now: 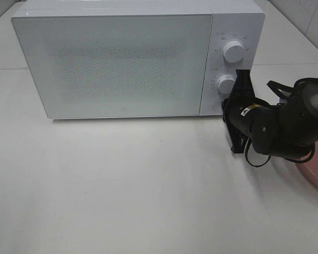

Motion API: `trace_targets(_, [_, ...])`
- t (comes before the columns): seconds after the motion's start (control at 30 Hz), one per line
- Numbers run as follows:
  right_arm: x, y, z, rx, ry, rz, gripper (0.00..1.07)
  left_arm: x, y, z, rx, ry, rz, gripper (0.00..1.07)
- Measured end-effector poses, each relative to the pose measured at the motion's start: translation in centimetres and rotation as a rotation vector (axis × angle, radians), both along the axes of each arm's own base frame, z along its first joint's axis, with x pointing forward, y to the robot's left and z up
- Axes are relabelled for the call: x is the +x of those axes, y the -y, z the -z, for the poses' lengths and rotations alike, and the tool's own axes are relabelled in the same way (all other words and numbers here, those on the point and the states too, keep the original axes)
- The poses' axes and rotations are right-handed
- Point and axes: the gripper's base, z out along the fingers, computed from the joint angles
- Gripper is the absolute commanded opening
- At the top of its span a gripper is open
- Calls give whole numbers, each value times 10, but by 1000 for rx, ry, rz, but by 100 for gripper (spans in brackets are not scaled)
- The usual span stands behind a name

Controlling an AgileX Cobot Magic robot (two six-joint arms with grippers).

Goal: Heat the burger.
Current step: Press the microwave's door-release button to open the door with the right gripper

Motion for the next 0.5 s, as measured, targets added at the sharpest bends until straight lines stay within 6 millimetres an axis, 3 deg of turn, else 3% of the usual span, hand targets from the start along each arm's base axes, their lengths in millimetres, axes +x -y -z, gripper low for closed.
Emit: trace_targets(0.5, [4,-5,-1,-5,5,-40,0,0,0,0,0,0,0,100])
